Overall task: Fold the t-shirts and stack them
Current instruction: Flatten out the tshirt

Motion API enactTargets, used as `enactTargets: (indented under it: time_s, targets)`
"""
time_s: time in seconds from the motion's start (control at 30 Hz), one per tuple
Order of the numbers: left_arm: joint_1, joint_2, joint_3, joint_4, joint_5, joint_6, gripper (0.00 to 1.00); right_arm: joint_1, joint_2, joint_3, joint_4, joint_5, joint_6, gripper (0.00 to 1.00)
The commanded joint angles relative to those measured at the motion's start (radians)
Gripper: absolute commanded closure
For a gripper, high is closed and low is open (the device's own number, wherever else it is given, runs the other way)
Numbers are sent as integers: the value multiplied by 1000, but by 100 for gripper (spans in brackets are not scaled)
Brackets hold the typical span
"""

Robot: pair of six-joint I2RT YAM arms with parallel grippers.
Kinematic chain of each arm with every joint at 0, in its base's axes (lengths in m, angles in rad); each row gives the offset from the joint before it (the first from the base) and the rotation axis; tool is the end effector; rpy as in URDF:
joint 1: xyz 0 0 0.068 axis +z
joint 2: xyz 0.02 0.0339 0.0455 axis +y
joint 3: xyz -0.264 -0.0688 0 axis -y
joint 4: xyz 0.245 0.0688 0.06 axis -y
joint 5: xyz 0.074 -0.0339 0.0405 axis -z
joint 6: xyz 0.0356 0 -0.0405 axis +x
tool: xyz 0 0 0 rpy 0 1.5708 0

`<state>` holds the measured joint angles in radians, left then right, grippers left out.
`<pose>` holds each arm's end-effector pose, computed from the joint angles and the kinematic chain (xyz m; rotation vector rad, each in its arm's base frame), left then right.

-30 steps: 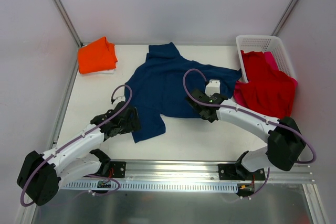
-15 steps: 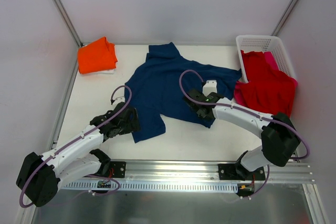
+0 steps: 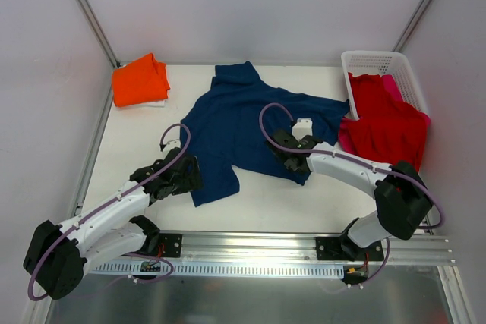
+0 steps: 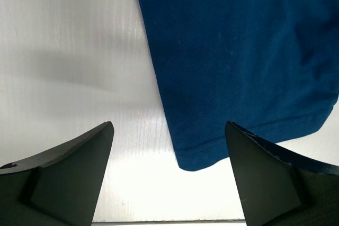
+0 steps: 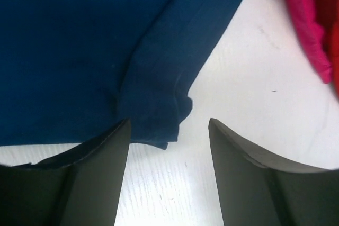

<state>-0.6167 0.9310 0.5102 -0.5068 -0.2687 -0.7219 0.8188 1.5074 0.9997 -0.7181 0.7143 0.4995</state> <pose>0.1486 -0.0938 0.1933 -0.2405 2.4564 -0.2483 0.2088 0.1890 0.2153 -0.2279 2.3989 -0.4527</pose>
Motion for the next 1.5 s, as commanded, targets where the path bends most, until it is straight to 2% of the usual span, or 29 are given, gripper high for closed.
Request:
enactTargets:
  time_s: [0.0,0.13,0.33,0.37,0.43,0.47,0.57,0.7,0.73,0.83,0.93,1.0,1.27,1.33,1.47]
  targets:
    - [-9,-15,13,-12,-15,7,13,0,-61,-73,61,-71,33,35]
    - [-15,-6,11,-4,-26,7,13,0,-75,-137,80,-65,60,37]
    - [-21,0,13,-2,-20,16,13,0,-47,-147,106,-95,73,54]
    - [-23,-1,14,-1,-18,18,13,0,-36,-145,114,-102,73,59]
    - [-23,-1,14,1,-17,21,13,0,-24,-139,117,-102,71,63]
    - [-23,0,13,1,-15,22,13,0,-16,-133,115,-102,70,69]
    - [-28,6,14,2,-15,24,13,0,-6,-127,115,-101,65,72]
    - [-32,0,13,4,-18,22,13,0,-6,-125,111,-98,65,68]
    - [-34,-1,10,5,-18,22,13,0,-10,-127,106,-96,66,59]
    - [-37,-1,8,7,-21,21,13,0,-18,-130,89,-78,73,42]
    - [-40,5,8,10,-24,21,13,0,-30,-139,77,-61,74,39]
    - [-41,5,8,11,-26,21,13,-1,-38,-145,77,-53,77,39]
    - [-43,3,7,11,-27,22,13,-1,-26,-156,98,-58,80,61]
    - [-43,5,8,13,-26,22,13,-1,-15,-156,103,-62,76,64]
    - [-43,5,7,11,-26,22,13,-3,-10,-162,114,-64,76,64]
